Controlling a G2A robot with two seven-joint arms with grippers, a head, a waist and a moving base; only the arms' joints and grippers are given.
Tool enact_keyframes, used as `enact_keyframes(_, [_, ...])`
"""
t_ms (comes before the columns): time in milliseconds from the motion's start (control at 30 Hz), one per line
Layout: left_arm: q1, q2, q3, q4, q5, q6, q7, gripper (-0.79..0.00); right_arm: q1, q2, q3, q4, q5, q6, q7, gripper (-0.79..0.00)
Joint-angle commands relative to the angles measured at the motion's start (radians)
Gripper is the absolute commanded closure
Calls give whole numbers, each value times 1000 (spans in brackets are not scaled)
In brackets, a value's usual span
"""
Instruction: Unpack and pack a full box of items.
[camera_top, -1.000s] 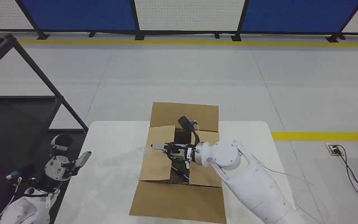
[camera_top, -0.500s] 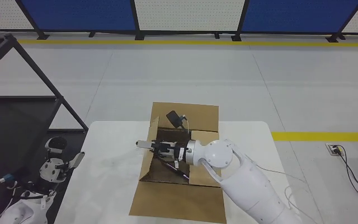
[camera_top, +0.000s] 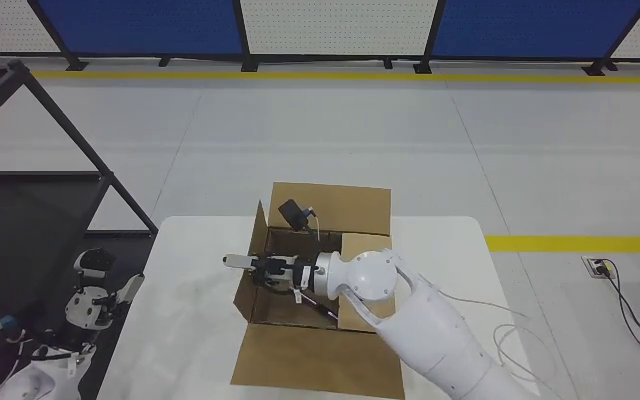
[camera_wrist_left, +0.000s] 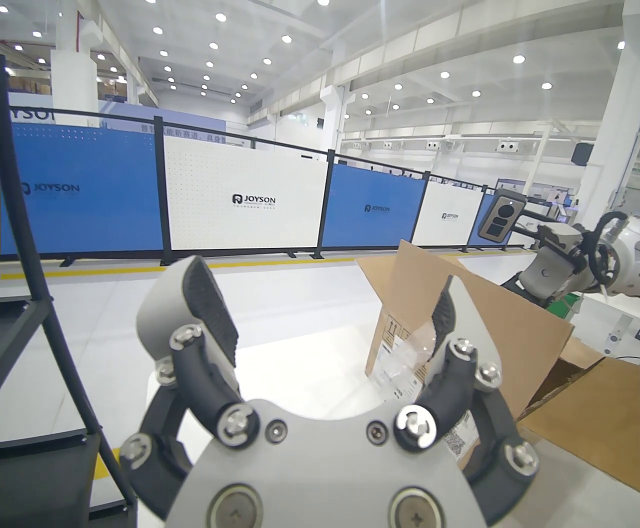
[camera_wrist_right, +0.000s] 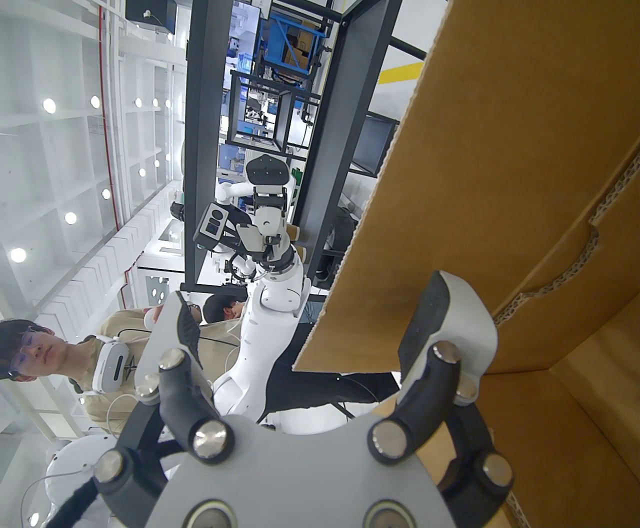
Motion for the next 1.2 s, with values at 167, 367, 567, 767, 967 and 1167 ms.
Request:
enact_keyframes(167, [7, 0, -4, -29, -7, 13, -28, -785, -23, -17, -19, -3, 26, -40, -31, -785])
enact_keyframes(367, [21, 1, -28, -54, -13, 12, -52, -785, 14, -67, -69, 83, 66, -106, -62, -785])
enact_keyframes(567, [36, 9, -44, -67, 28, -63, -113, -785, 61, -125, -121, 198, 95, -132, -87, -785])
enact_keyframes(767, [36, 10, -10, -86, 99, -66, -159, -785, 92, -175, -148, 306, 117, -157, -97, -785])
enact_keyframes(967, [23, 6, 33, -89, 189, -7, -167, -785, 101, -204, -146, 369, 117, -192, -94, -785])
enact_keyframes(1167, [9, 4, 68, -76, 262, 32, -163, -785, 95, -215, -129, 385, 95, -222, -96, -785])
